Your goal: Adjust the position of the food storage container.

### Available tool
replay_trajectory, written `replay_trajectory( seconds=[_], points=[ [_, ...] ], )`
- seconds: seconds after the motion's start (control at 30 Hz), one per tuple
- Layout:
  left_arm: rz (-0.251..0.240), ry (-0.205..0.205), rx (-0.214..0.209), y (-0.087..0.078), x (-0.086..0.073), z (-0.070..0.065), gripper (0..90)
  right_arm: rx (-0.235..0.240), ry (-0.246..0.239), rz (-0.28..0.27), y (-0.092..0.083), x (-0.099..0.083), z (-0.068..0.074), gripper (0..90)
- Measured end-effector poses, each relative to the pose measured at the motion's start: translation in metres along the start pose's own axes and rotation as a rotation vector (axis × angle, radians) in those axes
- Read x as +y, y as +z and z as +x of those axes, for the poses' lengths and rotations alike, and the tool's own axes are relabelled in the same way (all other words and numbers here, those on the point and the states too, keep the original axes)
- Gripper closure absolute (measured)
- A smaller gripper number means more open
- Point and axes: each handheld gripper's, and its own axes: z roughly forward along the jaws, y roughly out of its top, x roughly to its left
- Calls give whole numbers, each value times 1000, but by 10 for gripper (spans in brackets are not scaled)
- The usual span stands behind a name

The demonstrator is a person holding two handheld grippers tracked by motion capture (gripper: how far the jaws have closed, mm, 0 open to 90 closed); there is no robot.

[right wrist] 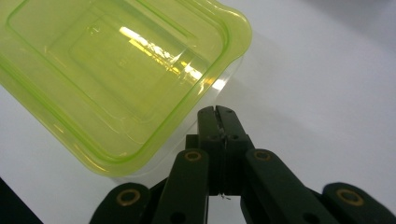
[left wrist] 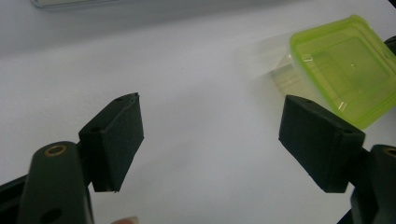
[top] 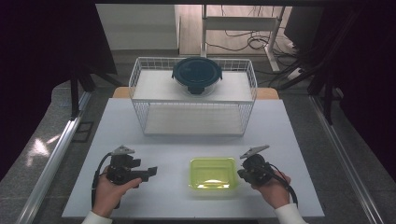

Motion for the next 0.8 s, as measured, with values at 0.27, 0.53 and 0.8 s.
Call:
replay_trajectory(
  seconds=[0.27,0.53,0.8],
  points=[
    [0,1,-2,0,0,0,212,21,-25,-7,9,13,17,890],
    [3,3,0,1,0,0,211,25,-37,-14,13,17,23,890],
    [2,-1,-1,0,0,1,211,20,-37,-15,13,14,20,890]
  ],
)
